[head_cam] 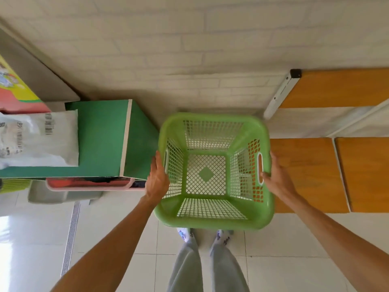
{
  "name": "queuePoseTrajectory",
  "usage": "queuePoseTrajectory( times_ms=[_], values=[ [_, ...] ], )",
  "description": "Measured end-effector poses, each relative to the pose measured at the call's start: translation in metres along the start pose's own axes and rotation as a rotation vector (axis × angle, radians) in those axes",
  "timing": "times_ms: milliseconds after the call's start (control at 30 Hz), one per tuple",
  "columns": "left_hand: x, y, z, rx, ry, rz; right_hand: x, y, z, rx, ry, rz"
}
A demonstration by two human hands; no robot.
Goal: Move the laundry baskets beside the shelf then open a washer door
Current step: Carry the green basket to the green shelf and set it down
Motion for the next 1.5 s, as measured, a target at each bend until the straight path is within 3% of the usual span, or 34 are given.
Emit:
queuePoseTrajectory(
  times_ms=[300,800,1200,1500],
  values=[
    [-0.034,-0.081,-0.057,0.111,0.082,0.027,0.057,-0.075,-0.052,0.039,0.089,-0.004],
    [-0.082,-0.148,-0.097,0.027,0.066,0.026,0.098,-0.150,-0.079,0.055,0.055,0.093],
    [-0.085,-0.165,-0.104,0.016,0.063,0.068,0.101,-0.163,-0.090,0.119,0.027,0.147],
    [-0.071,-0.174,-0.099,-0.076,0.207,-0.056,0.090,-0.162,-0.086,0.085,-0.020,0.222]
  ],
)
Point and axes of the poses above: each hand's wrist, its own z-axis away from the middle knuckle, its own y-axis out of the back of the hand, x = y × z, the point moved 4 cm from there along -z, towards the middle knuckle, and after that the axes turned 14 degrees about y, right-handed, at the moved point
